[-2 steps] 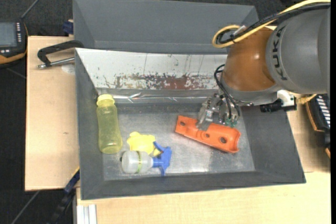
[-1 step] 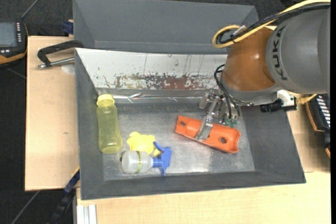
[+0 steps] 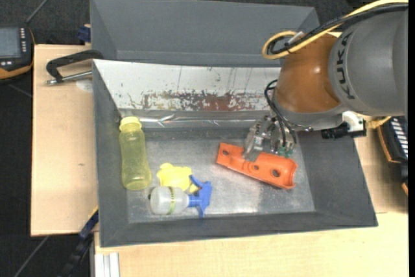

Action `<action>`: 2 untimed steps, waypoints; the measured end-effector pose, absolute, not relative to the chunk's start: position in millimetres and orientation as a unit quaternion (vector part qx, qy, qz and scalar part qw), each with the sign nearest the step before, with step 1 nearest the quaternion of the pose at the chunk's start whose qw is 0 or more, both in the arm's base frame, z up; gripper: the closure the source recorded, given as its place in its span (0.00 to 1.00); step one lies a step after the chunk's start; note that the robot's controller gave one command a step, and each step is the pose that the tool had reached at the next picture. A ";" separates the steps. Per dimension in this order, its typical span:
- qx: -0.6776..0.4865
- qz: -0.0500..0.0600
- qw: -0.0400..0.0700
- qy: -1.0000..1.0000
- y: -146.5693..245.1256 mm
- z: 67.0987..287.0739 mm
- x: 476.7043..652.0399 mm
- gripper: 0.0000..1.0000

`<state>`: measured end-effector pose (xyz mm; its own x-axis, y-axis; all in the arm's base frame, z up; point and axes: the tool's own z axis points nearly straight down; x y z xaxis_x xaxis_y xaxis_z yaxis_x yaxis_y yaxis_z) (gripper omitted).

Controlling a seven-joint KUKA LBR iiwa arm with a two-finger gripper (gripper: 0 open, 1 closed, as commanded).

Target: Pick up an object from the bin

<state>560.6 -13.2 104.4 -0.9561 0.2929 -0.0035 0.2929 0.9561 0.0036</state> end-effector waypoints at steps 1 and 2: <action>0.148 0.002 0.002 0.989 -13.2 104.4 560.6 0.00; 0.148 0.001 0.002 0.989 -13.3 104.4 560.6 1.00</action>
Offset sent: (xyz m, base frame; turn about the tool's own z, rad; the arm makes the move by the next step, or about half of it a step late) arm 0.0000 0.0000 0.0000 0.0000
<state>560.6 -13.3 104.4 -0.9561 0.2930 -0.0035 0.2930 0.9561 0.0035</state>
